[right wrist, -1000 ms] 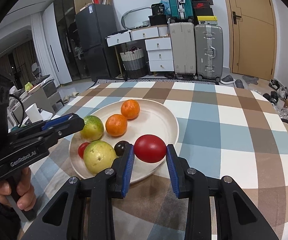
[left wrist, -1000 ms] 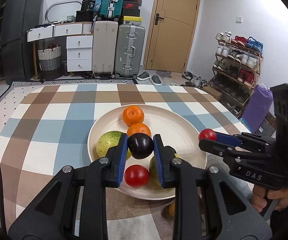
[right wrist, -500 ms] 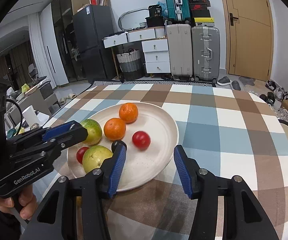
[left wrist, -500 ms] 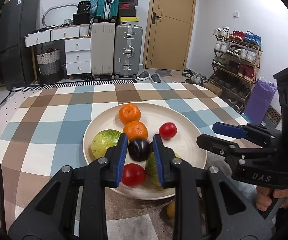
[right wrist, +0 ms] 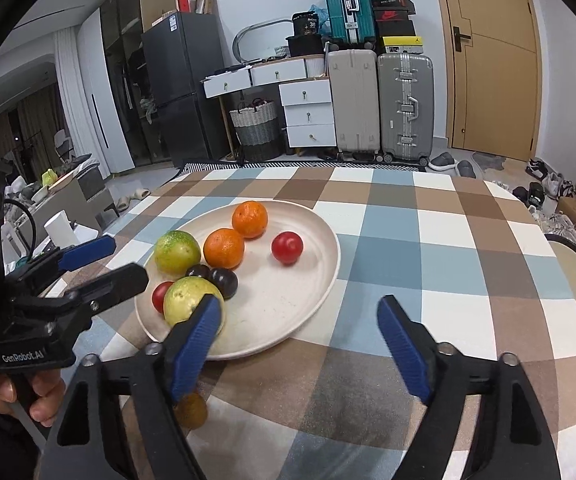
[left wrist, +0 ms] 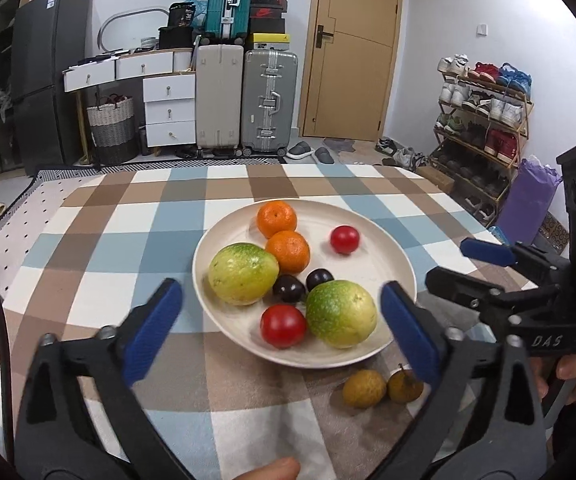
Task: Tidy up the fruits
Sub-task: 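Withdraw both open tools toward the two brown fruits on the table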
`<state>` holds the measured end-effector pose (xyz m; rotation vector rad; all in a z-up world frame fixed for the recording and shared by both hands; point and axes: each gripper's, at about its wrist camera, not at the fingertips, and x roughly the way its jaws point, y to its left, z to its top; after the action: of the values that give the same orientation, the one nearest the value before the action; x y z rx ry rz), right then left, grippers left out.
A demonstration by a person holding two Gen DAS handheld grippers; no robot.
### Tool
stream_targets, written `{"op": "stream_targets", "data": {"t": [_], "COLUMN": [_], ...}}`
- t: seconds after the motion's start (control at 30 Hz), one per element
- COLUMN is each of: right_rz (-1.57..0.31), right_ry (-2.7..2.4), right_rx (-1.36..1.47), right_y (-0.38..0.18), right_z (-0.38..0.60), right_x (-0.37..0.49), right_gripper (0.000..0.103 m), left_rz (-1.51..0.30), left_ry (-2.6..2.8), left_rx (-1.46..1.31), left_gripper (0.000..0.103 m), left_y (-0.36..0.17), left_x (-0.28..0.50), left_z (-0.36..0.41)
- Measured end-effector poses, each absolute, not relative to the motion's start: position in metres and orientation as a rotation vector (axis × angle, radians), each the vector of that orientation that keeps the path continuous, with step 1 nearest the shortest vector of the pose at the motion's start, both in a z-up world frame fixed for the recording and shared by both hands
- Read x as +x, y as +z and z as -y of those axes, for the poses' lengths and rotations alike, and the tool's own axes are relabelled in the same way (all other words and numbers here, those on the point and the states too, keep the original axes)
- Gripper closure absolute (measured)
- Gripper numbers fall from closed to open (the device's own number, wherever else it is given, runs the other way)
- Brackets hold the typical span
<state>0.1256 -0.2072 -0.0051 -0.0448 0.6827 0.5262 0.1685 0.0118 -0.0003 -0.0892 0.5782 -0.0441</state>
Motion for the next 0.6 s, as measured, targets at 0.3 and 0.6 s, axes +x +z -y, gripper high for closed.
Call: {"op": "stream_targets", "data": {"t": [0.3,0.6], "right_rz": [-0.71,-0.791], "right_ry": [0.549,0.634], "right_rx": [-0.048,-0.177], "right_y": [-0.005,-0.013], "right_z": [0.207,0.194], "right_x": [0.123,0.111], "right_gripper": [0.0,0.0], "left_rz": [-0.608,-0.681], "left_ry": [-0.044,-0.101], "left_rx": [-0.125,-0.07], "left_gripper": [0.0,0.0], "left_y": [0.0,-0.009], "left_x": [0.154,0.146], "left_z": [-0.022,-0.008]}}
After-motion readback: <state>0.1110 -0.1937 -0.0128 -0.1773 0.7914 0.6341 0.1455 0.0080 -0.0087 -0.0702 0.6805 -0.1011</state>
